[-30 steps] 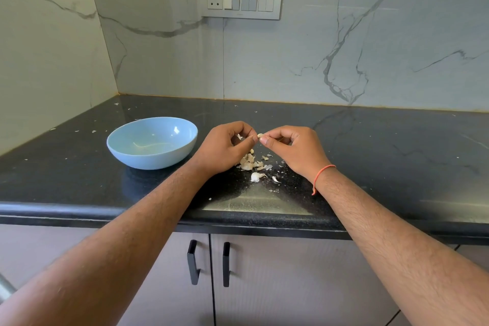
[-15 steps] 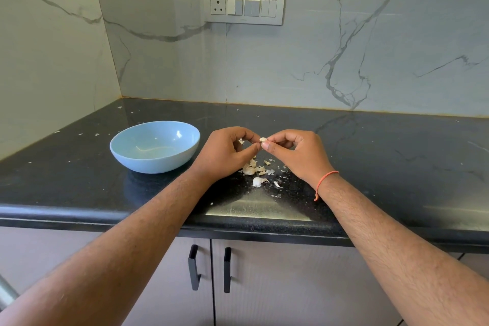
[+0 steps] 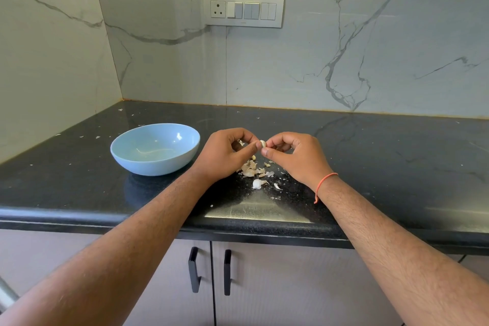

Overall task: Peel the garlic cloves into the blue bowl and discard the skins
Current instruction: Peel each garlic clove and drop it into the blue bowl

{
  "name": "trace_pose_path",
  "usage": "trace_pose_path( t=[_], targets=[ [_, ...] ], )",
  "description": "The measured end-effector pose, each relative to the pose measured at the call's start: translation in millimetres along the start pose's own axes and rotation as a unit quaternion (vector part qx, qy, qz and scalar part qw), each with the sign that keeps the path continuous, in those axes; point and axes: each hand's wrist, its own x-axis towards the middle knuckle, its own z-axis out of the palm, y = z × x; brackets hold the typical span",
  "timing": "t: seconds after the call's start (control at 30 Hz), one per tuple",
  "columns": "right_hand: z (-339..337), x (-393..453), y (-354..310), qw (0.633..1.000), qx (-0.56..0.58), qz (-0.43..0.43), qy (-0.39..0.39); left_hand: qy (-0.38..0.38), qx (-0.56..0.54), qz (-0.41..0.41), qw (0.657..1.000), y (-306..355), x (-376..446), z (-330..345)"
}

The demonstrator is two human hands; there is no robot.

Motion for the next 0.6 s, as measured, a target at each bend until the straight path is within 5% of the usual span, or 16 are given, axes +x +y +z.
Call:
trace_pose_path(
  t=[0.6],
  targets=[
    [7.7, -0.9, 0.2, 0.991, -0.104, -0.065, 0.046, -0.004, 0.007, 0.022, 1.000, 3.0, -2.0, -0.6]
  ],
)
